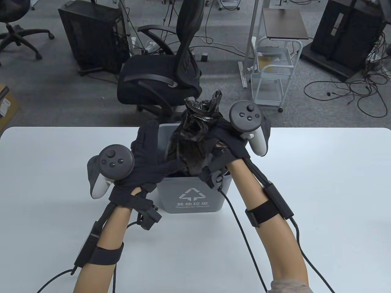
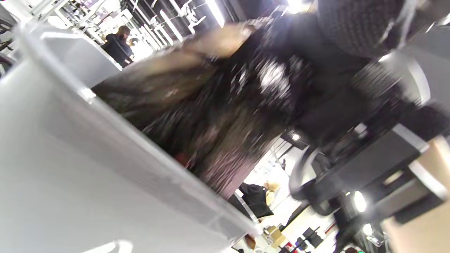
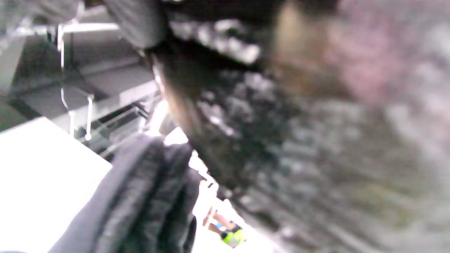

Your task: Twist garbage bag top to tighten it

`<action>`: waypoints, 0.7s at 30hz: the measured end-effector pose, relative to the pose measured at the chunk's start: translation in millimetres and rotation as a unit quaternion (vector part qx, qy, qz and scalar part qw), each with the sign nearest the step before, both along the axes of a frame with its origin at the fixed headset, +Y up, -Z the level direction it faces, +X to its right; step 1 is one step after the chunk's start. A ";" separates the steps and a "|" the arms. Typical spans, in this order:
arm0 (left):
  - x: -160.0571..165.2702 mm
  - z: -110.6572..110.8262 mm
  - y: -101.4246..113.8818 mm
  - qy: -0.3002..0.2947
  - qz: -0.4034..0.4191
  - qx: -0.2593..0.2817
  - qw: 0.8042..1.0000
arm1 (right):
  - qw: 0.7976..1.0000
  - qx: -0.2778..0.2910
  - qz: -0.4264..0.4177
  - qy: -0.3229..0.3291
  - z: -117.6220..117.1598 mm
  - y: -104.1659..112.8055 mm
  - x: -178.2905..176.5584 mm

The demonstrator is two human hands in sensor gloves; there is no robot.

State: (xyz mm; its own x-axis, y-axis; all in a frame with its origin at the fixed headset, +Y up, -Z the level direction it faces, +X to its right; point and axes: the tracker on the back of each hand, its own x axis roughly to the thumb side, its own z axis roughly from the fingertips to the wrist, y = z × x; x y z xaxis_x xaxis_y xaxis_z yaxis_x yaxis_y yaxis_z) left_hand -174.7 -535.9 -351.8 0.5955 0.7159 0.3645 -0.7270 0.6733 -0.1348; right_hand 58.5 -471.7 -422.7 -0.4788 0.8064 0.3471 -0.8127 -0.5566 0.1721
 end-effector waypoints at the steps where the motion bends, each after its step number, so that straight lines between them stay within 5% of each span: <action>1: 6.6 -1.0 -4.0 0.007 -0.020 0.004 1.000 | 0.999 0.016 0.031 -0.009 2.0 8.6 -1.4; 4: 21.0 -2.0 -7.5 0.020 -0.045 0.015 0.999 | 0.994 0.061 0.079 -0.043 5.5 22.3 -5.2; 8: 39.6 -7.2 -12.0 0.039 -0.050 0.012 0.998 | 0.994 0.049 0.098 -0.024 8.6 29.1 -12.9; 21: 59.8 -22.7 -3.9 0.078 -0.021 -0.007 0.997 | 0.997 -0.029 -0.065 0.031 21.6 23.4 -26.2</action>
